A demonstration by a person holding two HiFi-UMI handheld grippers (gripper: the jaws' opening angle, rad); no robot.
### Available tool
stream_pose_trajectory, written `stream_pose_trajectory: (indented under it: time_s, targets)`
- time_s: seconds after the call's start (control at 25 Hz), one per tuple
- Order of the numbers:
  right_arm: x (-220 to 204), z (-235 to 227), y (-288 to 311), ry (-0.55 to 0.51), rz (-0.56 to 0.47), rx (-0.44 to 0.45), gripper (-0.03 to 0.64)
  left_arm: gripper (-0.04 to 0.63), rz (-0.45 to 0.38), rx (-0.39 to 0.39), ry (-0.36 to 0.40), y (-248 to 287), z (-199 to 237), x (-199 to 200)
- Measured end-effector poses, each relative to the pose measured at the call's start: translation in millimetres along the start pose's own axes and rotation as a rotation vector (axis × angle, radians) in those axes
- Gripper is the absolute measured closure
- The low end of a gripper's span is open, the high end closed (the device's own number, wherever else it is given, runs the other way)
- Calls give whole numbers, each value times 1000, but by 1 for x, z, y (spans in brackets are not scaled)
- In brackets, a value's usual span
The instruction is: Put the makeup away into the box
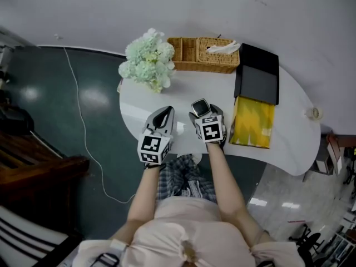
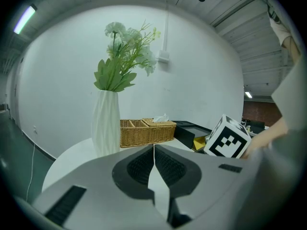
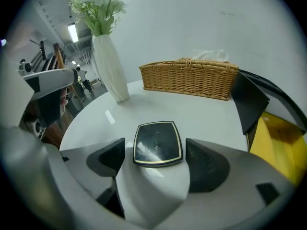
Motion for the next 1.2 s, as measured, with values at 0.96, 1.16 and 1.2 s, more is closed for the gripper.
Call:
stream_pose_trajectory:
  time_s: [0.96,1.16,1.2]
  targets:
    - [54,-45,-103,2,-240,-168,295,568,-36,-130,67,34,-47,34]
    - [45,-89,-143,67,-285,-263,295,568,-41,-219,92,56,-86,42]
    - [42,-98,-151,81,-292,-280,295,568,-42,-236,98,61,-94,44]
Point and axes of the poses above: the fingertips, and each gripper's own axes: y forward along the fingers, z to its left, x out of its top, the point moved 2 cm from there along -y, backward along the fingers, and after that the axes turned 3 degrees about x, right-handed, at the moved point
